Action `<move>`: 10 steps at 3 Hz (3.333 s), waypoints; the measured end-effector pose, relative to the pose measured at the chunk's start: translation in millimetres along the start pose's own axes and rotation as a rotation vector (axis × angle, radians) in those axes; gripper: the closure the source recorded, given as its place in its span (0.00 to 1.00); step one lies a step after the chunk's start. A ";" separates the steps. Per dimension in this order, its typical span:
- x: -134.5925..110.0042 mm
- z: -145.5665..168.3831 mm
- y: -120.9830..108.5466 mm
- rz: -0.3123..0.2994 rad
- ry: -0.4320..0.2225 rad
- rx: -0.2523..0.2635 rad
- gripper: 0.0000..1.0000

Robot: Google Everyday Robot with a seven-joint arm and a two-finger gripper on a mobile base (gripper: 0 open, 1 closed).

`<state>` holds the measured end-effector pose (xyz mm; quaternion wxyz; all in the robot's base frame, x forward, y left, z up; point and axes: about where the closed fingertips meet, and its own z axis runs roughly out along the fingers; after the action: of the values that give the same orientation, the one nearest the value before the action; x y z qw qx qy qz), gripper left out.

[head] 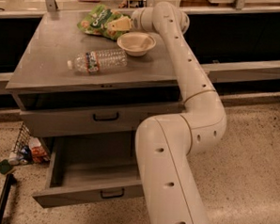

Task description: Place green rice chip bag into middle drawer

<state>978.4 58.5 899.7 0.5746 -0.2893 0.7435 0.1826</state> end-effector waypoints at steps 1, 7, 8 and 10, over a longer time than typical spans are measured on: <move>-7.1 19.4 25.2 0.023 0.023 -0.005 0.00; -5.9 35.8 62.9 0.035 0.004 -0.109 1.00; -16.6 28.2 51.7 0.032 -0.015 -0.078 1.00; -60.8 -19.9 41.1 -0.040 -0.037 -0.080 1.00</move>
Offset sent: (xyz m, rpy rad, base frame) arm 0.1023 0.0823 0.0352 -0.0019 0.1127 0.0812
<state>947.6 91.4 961.0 0.5797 -0.3235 0.7189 0.2061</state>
